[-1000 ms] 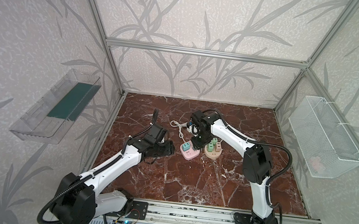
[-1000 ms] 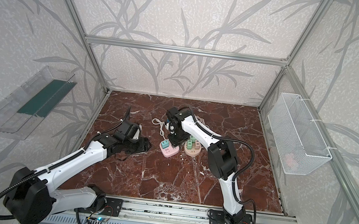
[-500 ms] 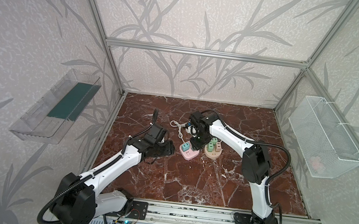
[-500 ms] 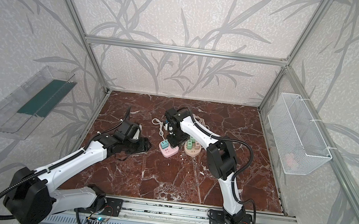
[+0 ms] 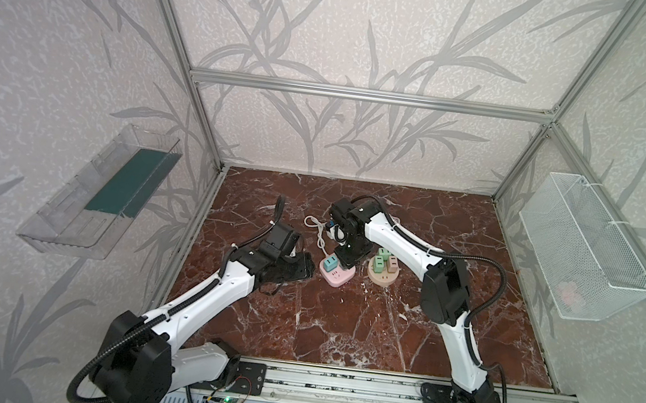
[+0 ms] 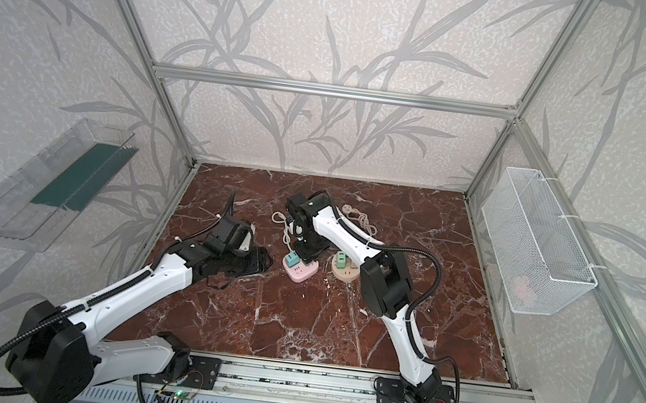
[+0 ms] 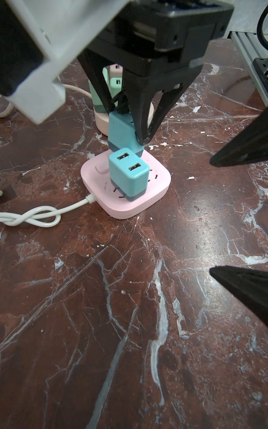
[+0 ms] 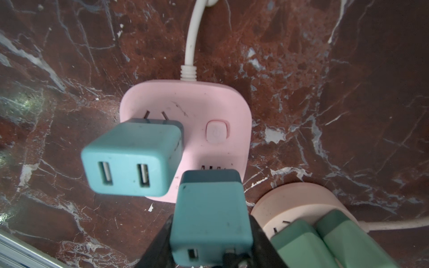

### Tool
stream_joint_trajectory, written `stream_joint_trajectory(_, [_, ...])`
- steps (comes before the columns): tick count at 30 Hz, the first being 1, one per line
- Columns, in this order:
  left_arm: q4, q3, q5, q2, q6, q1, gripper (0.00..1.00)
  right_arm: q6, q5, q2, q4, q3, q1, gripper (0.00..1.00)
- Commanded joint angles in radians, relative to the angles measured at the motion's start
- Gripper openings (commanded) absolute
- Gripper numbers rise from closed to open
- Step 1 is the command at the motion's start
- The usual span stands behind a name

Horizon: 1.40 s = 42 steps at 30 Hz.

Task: Insert the plug
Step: 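Press the teal cabled adapter into the pink strip beside the first adapter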

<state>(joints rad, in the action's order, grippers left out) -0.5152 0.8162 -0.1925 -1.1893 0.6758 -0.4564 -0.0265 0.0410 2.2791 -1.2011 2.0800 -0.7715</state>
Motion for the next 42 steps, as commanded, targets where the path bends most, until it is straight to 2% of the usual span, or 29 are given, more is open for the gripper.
stream_joint_trajectory(1, [0.009, -0.01, 0.006, -0.009, -0.004, -0.003, 0.67, -0.023, -0.003, 0.077, -0.079, 0.028, -0.006, 0.0])
stream_joint_trajectory(7, [0.023, -0.017, -0.002, -0.019, -0.002, -0.002, 0.67, -0.042, -0.013, 0.173, -0.16, 0.113, -0.009, 0.0])
stream_joint_trajectory(20, [0.027, -0.019, -0.002, -0.026, -0.007, -0.003, 0.67, -0.061, 0.04, 0.309, -0.201, 0.186, -0.011, 0.0])
stream_joint_trajectory(28, [0.042, -0.03, 0.001, -0.033, -0.008, -0.004, 0.66, -0.05, 0.019, 0.395, -0.252, 0.267, -0.012, 0.0])
stream_joint_trajectory(33, [0.041, -0.024, 0.003, -0.043, -0.019, -0.003, 0.67, 0.01, 0.002, 0.395, -0.249, 0.273, -0.011, 0.0])
stream_joint_trajectory(42, [0.048, -0.024, -0.001, -0.027, -0.02, -0.003, 0.67, 0.219, 0.021, 0.254, -0.137, 0.238, -0.008, 0.0])
